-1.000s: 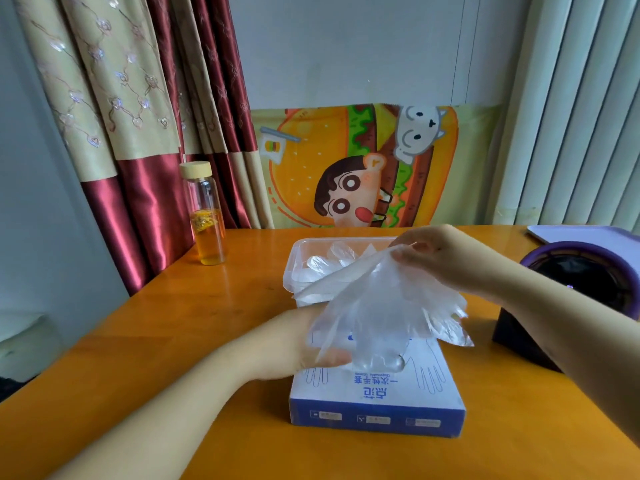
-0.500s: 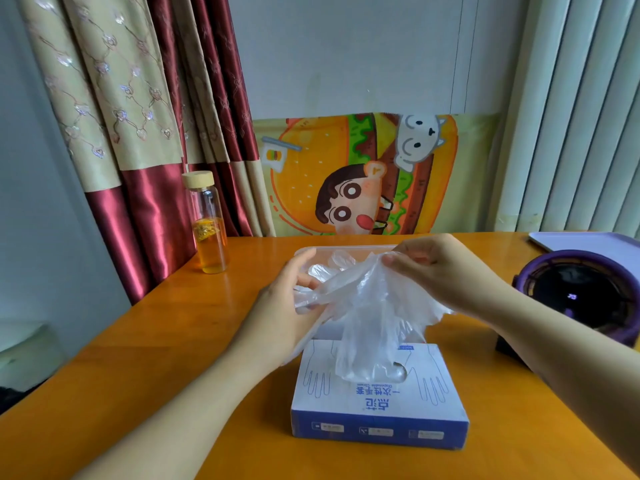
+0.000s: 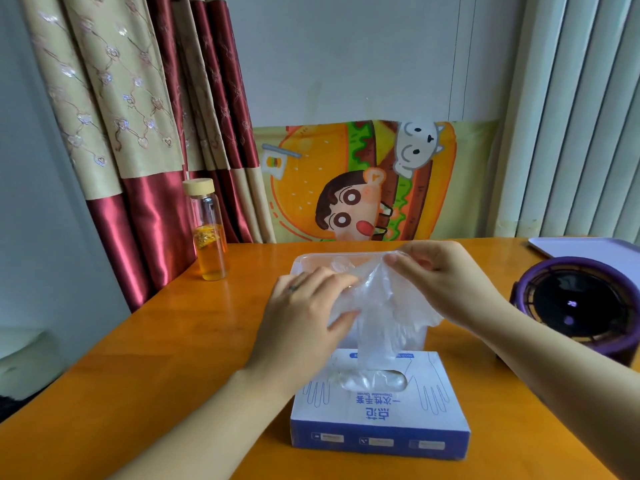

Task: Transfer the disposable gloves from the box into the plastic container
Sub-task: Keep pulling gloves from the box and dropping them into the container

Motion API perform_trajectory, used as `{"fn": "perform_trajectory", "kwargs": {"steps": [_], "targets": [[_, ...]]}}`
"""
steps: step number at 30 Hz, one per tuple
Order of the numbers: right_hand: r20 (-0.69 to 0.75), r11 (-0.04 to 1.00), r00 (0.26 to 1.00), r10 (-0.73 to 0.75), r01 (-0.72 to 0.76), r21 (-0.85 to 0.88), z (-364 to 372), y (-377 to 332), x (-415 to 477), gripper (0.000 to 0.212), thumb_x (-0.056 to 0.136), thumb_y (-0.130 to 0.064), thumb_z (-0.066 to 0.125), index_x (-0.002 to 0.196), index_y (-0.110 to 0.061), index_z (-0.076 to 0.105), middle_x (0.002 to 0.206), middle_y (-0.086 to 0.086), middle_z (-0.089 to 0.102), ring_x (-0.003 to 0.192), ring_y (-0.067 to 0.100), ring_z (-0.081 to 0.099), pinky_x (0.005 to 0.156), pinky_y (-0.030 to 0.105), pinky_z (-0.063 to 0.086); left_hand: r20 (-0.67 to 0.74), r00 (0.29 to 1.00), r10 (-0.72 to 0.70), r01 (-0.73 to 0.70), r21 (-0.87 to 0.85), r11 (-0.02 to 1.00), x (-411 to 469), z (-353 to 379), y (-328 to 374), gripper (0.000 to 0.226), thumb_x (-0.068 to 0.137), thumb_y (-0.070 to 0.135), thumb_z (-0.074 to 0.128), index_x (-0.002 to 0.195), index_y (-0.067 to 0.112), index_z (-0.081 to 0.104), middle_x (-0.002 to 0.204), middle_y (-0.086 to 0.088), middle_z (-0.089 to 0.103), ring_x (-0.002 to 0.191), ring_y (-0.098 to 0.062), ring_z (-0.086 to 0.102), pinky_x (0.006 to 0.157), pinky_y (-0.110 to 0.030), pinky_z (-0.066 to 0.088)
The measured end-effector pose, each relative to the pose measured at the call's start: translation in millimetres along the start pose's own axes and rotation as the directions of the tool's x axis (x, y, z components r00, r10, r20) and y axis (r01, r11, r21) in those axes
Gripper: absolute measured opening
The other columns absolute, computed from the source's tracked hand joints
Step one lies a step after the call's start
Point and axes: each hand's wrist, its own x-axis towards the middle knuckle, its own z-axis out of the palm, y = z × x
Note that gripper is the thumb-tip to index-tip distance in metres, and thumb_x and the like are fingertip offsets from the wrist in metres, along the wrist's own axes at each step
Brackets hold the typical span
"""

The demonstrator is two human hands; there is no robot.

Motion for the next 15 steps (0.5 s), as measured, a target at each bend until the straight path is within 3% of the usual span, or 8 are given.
{"fn": "perform_trajectory", "kwargs": {"steps": [2,5,9,12,15], "targets": [[0.009,0.998,0.999,0.053,-0.053,0.042,-3.1,1.5,0.2,0.028,0.092,-0.032,0.056,0.073,-0.016,0.068,0.066,0.001,0.067,0.060,0.014,0.058,0.053,0.020,0.040,-0.037,0.999,0.000,-0.002,-0.047,0.999,-1.0,4.9,-1.3,0.035,0.069,0.008,0.082,0.100,0.018,0.067,0.092,0.005,0.069,0.092,-0.008,0.046,0.079,-0.016,0.037],[-0.059,0.962,0.980,0.192,-0.177,0.207,-12.4,6.7,3.9,0.031,0.093,-0.035,0.056,0.074,-0.015,0.071,0.068,0.001,0.070,0.064,0.014,0.059,0.059,0.021,0.043,-0.026,0.996,0.086,-0.086,-0.035,0.996,-5.5,8.1,-8.3,0.031,0.068,0.003,0.083,0.095,0.014,0.071,0.087,0.002,0.068,0.088,-0.010,0.048,0.078,-0.018,0.038],[-0.186,0.877,0.920,0.345,-0.245,0.414,-24.5,12.7,8.5,0.028,0.093,-0.036,0.056,0.076,-0.021,0.074,0.077,0.008,0.073,0.072,0.018,0.066,0.071,0.033,0.050,0.158,0.959,0.235,-0.235,-0.021,0.972,-17.5,16.3,-18.0,0.068,0.063,0.004,0.084,0.119,0.023,0.051,0.089,0.001,0.064,0.077,-0.014,0.062,0.068,-0.023,0.054],[-0.212,0.843,0.895,0.393,-0.258,0.472,-29.3,12.2,8.9,0.027,0.093,-0.036,0.056,0.078,-0.025,0.075,0.075,0.002,0.073,0.073,0.018,0.069,0.070,0.034,0.054,0.356,0.857,0.373,-0.400,0.004,0.917,-19.5,23.2,-19.4,0.070,0.061,0.006,0.081,0.120,0.025,0.051,0.100,-0.003,0.063,0.073,-0.016,0.065,0.061,-0.025,0.054],[-0.209,0.844,0.897,0.390,-0.257,0.472,-29.1,10.0,7.7,0.029,0.093,-0.035,0.056,0.077,-0.021,0.075,0.073,0.002,0.072,0.070,0.018,0.068,0.066,0.032,0.053,0.639,0.693,0.332,-0.440,0.011,0.898,-13.4,26.1,-5.8,0.055,0.081,0.005,0.068,0.130,0.026,0.053,0.128,-0.002,0.054,0.105,-0.022,0.059,0.083,-0.030,0.049]]}}
